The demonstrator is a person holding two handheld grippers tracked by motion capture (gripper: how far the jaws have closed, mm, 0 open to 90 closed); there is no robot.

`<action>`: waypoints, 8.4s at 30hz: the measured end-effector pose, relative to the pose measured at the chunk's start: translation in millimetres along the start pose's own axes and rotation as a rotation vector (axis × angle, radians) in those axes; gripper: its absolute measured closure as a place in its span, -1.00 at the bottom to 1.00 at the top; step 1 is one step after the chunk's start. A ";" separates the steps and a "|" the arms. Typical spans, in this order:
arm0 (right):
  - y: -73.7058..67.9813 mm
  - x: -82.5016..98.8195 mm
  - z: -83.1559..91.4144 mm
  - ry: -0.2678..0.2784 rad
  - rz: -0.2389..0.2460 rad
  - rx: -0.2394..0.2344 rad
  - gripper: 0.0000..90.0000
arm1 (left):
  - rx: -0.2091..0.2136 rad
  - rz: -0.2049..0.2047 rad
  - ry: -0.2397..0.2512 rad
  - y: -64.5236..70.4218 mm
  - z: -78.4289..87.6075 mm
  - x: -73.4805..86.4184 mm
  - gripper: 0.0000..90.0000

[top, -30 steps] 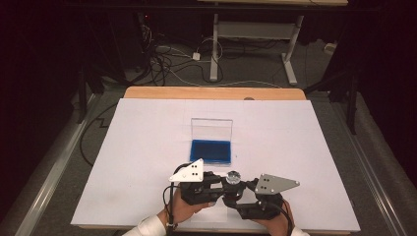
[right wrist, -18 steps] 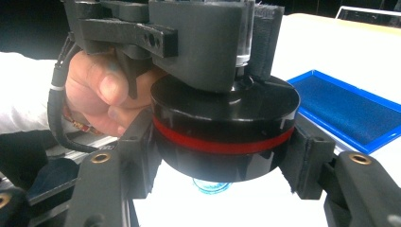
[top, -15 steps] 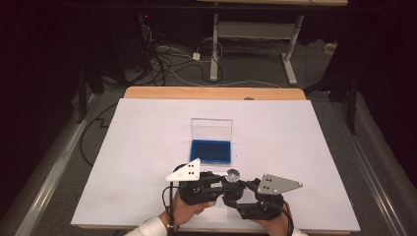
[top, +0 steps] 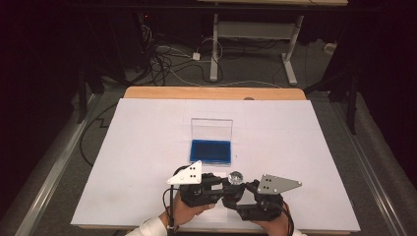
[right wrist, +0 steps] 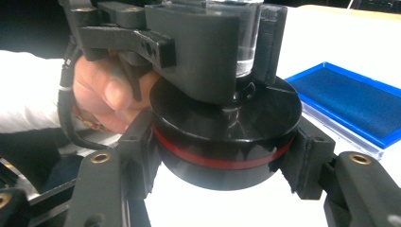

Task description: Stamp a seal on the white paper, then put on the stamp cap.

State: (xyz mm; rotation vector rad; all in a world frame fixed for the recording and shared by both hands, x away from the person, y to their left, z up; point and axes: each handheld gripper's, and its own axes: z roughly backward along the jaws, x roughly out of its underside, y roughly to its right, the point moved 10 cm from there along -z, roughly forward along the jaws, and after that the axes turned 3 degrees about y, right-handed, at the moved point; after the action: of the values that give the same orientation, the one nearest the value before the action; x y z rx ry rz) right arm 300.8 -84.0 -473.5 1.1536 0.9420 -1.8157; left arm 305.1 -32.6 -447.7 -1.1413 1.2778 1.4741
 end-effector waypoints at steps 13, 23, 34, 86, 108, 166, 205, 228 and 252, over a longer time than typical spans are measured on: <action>3.8 -3.3 -0.4 0.021 0.026 0.022 -0.14 | -0.032 -0.012 0.009 -1.1 0.6 -4.2 0.60; -0.9 -1.5 1.0 -0.008 -0.005 -0.018 -0.14 | -0.016 -0.056 -0.021 4.5 -1.6 -2.6 0.60; -3.4 1.2 1.8 -0.016 -0.054 -0.044 -0.14 | 0.009 -0.038 -0.029 5.4 -1.3 -0.5 0.61; 3.1 5.2 2.7 -0.127 0.106 0.054 -0.14 | -0.004 -0.046 -0.073 -0.1 -5.2 5.8 0.60; 7.3 9.1 0.8 -0.176 0.204 0.095 -0.14 | -0.052 -0.071 -0.100 -0.7 -7.1 6.9 0.57; 12.7 13.8 -5.3 -0.153 0.148 0.059 -0.40 | -0.066 -0.008 -0.109 -5.5 -12.6 10.3 0.60; 64.6 8.2 54.7 -0.135 0.170 0.251 -0.53 | -0.150 -0.080 -0.082 -28.7 26.4 -16.4 0.60; 82.8 0.1 94.8 -0.078 0.155 0.367 -0.53 | -0.266 -0.095 -0.052 -56.3 64.2 -34.2 0.60; 83.7 -2.4 103.1 -0.066 0.195 0.394 -0.51 | -0.389 -0.122 -0.055 -86.9 96.7 -44.0 0.60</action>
State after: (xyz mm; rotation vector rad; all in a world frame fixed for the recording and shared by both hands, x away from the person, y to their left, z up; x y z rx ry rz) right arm 338.5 -209.7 -453.7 1.3595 0.4236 -1.9136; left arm 389.1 71.6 -417.5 -1.3912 0.8868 1.6932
